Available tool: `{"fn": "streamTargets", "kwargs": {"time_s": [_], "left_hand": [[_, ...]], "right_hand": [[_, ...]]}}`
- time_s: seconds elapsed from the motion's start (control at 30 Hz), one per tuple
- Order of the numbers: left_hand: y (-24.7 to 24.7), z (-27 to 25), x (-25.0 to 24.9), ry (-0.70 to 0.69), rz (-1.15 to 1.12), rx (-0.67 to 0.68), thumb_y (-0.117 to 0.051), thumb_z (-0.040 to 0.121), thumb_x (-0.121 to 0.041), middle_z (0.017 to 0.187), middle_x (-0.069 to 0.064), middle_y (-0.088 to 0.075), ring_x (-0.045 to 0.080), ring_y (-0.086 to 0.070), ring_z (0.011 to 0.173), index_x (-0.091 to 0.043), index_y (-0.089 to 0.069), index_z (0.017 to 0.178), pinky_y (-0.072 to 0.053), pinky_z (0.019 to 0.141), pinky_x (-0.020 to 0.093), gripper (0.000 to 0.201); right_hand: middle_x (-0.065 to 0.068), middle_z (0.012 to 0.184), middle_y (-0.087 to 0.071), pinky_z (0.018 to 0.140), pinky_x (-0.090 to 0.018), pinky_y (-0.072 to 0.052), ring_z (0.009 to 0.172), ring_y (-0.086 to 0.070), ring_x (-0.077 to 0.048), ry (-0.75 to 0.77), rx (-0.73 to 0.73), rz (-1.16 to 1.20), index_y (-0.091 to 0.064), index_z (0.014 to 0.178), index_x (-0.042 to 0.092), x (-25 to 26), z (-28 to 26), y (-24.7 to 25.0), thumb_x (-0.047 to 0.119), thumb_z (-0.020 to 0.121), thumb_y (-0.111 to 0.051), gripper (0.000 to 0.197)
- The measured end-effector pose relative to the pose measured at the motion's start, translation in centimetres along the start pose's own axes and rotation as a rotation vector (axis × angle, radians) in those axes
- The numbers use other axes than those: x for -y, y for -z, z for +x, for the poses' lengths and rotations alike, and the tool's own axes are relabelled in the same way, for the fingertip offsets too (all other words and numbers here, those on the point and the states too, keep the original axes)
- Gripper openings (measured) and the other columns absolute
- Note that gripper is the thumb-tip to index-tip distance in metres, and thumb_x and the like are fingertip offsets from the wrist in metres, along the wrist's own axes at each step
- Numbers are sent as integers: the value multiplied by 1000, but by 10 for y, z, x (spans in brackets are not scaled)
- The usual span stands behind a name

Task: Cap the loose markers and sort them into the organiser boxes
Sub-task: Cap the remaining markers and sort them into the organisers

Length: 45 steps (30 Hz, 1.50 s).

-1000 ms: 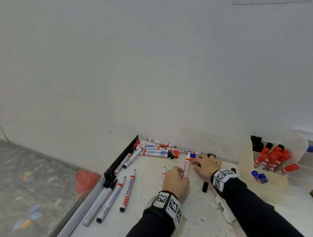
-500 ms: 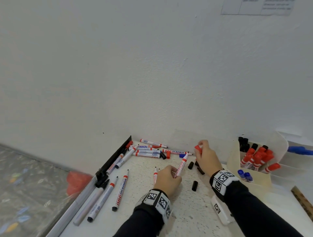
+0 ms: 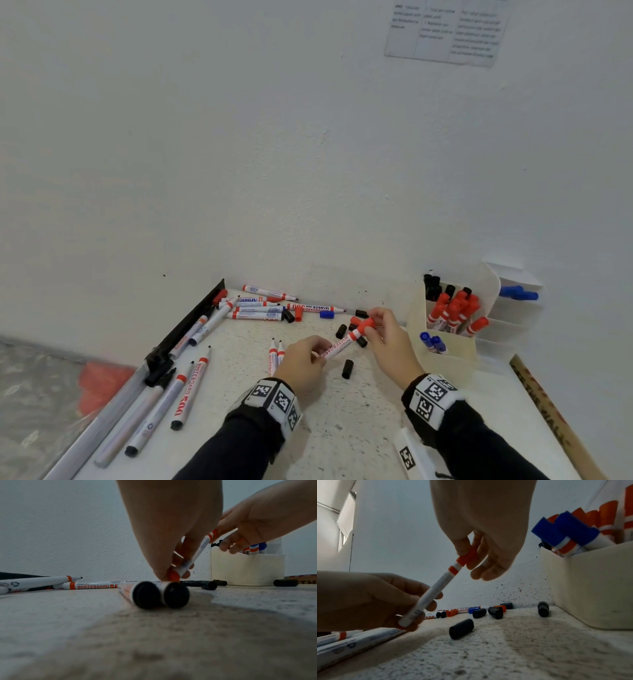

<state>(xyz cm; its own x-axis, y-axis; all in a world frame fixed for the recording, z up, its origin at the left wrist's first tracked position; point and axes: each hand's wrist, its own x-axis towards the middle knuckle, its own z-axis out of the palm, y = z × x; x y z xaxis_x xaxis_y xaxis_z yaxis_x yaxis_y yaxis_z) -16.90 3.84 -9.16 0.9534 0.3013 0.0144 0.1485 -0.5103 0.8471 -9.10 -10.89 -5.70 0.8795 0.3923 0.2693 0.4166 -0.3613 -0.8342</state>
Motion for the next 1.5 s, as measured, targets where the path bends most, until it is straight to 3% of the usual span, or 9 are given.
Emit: {"fn": "streamTargets", "kwargs": {"time_s": [0.13, 0.33, 0.63, 0.77, 0.87, 1.0, 1.2, 1.37, 1.5], "left_hand": [[1, -1, -4, -16, -39, 67, -40, 97, -11, 93, -9, -56, 2, -49, 76, -20, -57, 115, -37, 65, 12, 27], [4, -6, -8, -134, -49, 142, -50, 93, -37, 70, -11, -49, 4, -44, 63, -31, -55, 94, -35, 60, 17, 8], [8, -10, -15, 68, -422, 296, -36, 97, -45, 44, -11, -36, 6, -25, 34, -19, -45, 62, -22, 35, 17, 44], [8, -4, -13, -7, -269, -3, -29, 99, -41, 77, 1, -60, 11, -53, 68, -23, -60, 81, -42, 65, 22, 40], [13, -2, -3, 96, 203, -300, -43, 95, -25, 113, 1, -56, 12, -52, 99, -24, -54, 107, -45, 87, 26, 16], [14, -3, 4, 466, 385, -174, -44, 91, -19, 131, 8, -34, 25, -40, 118, -17, -33, 128, -40, 94, 34, 39], [10, 2, 7, 479, 362, -150, -34, 97, -20, 133, 13, -33, 29, -40, 120, -12, -33, 130, -39, 96, 35, 34], [12, 3, 7, 419, 323, -117, -47, 94, -20, 132, 13, -40, 28, -46, 120, -13, -35, 133, -41, 100, 34, 42], [13, 2, 7, 407, 230, -147, -50, 93, -17, 128, 12, -45, 24, -52, 110, -13, -37, 130, -47, 95, 32, 40]], "right_hand": [[2, 83, -58, 59, -13, -44, 69, -55, -11, -42, 18, -27, -54, 91, 24, 4, -4, 7, 21, 94, -50, 6], [3, 56, -37, 51, -24, -26, 53, -35, -11, -143, 160, -249, -45, 60, 18, 15, -4, 4, 41, 98, -32, 46], [4, 61, -39, 53, -23, -29, 54, -35, -10, 24, 259, -182, -49, 74, 15, 26, 10, -4, 39, 98, -36, 36], [4, 68, -53, 51, -17, -38, 57, -45, -11, 95, 224, -256, -52, 80, 16, 41, 19, 7, 37, 95, -44, 27], [3, 84, -62, 54, -16, -47, 66, -57, -14, 80, 55, -166, -53, 97, 15, 56, 27, 33, 29, 94, -47, 15], [-5, 96, -61, 60, -15, -43, 74, -58, -12, 38, -226, -156, -52, 110, 9, 60, 41, 89, 22, 96, -45, 21], [-18, 111, -59, 85, -41, -47, 97, -57, -31, -142, -492, -349, -50, 113, 5, 31, 48, 148, 21, 98, -39, 25], [-19, 116, -52, 90, -39, -43, 108, -53, -32, -126, -333, -472, -53, 119, 5, 21, 44, 142, 13, 94, -49, 27], [-9, 88, -57, 74, -34, -48, 83, -55, -23, -71, -324, -437, -54, 95, 7, 8, 41, 126, 6, 86, -60, 11]]}}
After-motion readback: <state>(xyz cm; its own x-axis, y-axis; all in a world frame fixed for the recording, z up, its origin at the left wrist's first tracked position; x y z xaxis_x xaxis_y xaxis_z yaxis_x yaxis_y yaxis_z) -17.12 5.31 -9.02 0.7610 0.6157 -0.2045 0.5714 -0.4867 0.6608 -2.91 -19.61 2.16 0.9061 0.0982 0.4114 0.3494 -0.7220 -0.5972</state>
